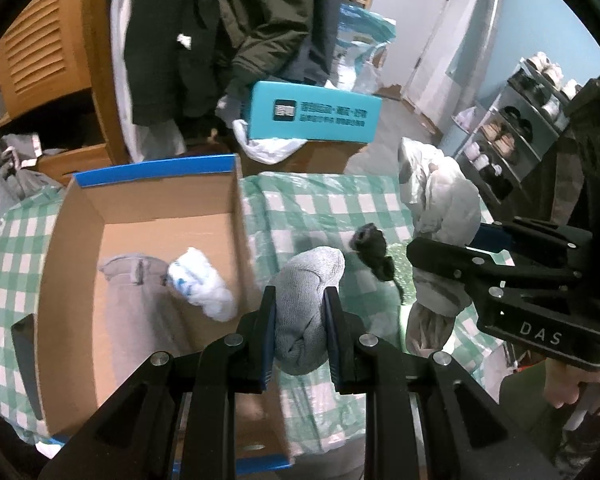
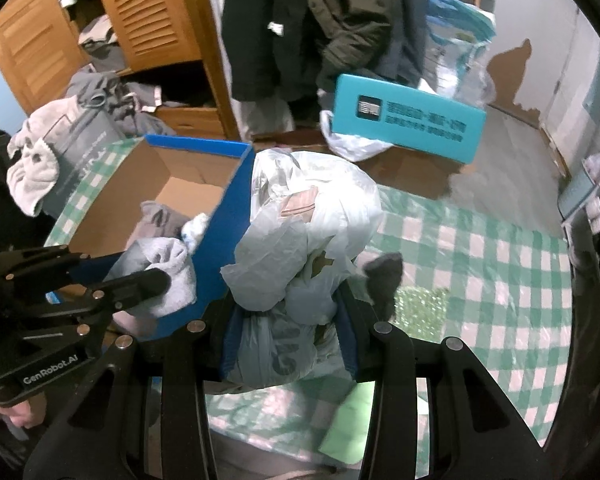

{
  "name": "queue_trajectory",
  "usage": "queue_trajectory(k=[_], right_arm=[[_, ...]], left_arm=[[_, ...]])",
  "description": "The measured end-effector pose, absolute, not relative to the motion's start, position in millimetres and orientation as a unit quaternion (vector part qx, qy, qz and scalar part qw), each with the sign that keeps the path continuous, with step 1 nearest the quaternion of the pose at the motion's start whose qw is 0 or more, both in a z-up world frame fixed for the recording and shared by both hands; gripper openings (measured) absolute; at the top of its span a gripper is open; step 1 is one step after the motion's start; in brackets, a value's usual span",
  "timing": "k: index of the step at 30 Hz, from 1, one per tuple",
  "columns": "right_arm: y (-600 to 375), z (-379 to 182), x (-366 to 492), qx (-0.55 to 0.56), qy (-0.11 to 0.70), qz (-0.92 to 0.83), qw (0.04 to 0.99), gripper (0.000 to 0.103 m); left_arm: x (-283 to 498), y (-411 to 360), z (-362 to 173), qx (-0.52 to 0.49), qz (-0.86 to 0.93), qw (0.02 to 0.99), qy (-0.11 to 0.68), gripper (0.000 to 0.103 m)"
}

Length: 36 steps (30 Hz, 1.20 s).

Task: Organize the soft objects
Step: 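Lift the bag and rolled sock and carry them toward the box, then open both grippers over the box to drop the bag and grey sock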

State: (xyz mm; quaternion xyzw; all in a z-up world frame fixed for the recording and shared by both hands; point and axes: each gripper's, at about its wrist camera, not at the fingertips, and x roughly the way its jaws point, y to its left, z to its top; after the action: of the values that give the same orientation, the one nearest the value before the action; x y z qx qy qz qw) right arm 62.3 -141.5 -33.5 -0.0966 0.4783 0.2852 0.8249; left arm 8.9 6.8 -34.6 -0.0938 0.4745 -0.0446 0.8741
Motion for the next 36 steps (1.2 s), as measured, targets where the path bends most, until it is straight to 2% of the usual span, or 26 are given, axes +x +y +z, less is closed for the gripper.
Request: queue_trajectory(k=[17,36], right_arm=[[-64,-32,54,-0.13,0.478,0.326,0.805,0.04],[-7,-63,51,-0.156,0.509,0.346,0.772,0.04]], left_arm=[[-6,67,-35,-0.12,0.002,0.877,0.465,0.022],[-10,116,-61,-0.138,0.047,0.86,0.488,0.022]])
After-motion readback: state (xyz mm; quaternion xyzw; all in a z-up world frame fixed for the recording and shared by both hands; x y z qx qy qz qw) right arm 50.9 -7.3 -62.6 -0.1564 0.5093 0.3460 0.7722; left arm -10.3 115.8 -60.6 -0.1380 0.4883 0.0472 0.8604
